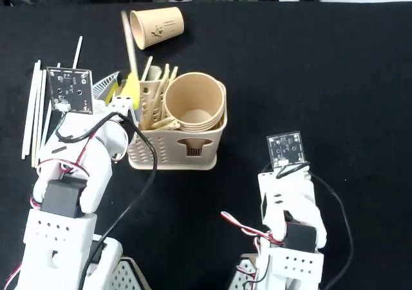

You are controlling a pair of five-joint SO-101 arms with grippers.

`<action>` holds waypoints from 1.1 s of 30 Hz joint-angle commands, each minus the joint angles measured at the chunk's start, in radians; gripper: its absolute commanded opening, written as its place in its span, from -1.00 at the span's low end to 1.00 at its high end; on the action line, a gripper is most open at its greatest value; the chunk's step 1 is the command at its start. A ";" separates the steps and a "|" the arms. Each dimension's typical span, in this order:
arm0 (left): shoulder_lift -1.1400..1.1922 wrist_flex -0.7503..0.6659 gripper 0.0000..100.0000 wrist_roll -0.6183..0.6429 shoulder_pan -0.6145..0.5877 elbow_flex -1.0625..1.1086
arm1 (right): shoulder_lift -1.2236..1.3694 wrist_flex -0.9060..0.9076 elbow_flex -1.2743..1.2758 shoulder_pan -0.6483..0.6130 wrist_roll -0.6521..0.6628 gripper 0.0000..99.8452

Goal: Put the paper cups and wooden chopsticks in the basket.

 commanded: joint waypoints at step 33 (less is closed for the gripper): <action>0.885 0.212 -0.52 -0.301 -0.651 -0.496 | -0.050 0.005 -0.004 -0.014 0.000 -0.98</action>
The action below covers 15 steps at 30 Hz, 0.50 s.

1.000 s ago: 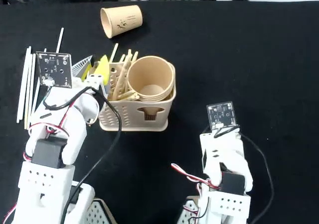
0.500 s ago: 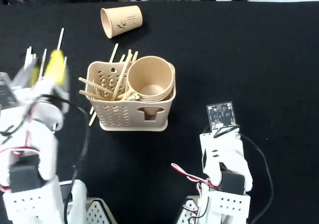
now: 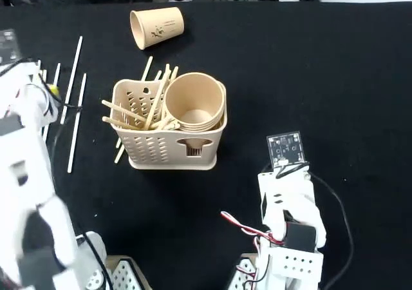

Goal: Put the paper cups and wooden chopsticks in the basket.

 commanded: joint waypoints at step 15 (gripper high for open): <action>1.146 0.351 -0.52 -0.190 -0.159 -1.049 | -0.050 0.005 -0.004 -0.014 0.000 -0.98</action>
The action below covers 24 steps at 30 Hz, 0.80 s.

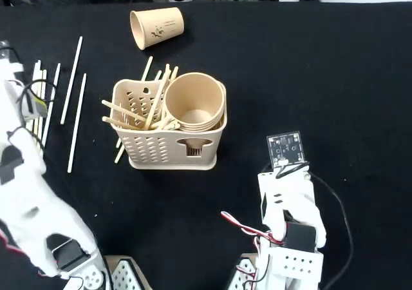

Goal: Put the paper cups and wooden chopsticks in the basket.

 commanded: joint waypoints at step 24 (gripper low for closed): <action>0.646 0.652 -0.94 -0.028 0.041 -1.139 | -0.050 0.005 -0.004 -0.014 0.000 -0.98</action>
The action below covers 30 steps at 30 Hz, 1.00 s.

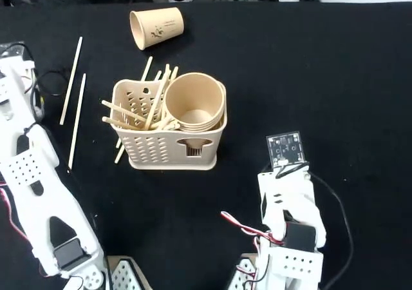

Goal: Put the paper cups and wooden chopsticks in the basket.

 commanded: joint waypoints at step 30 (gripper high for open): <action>-0.215 0.137 -0.95 0.539 0.008 -0.133 | -0.051 -0.002 -0.004 -0.015 0.002 -0.98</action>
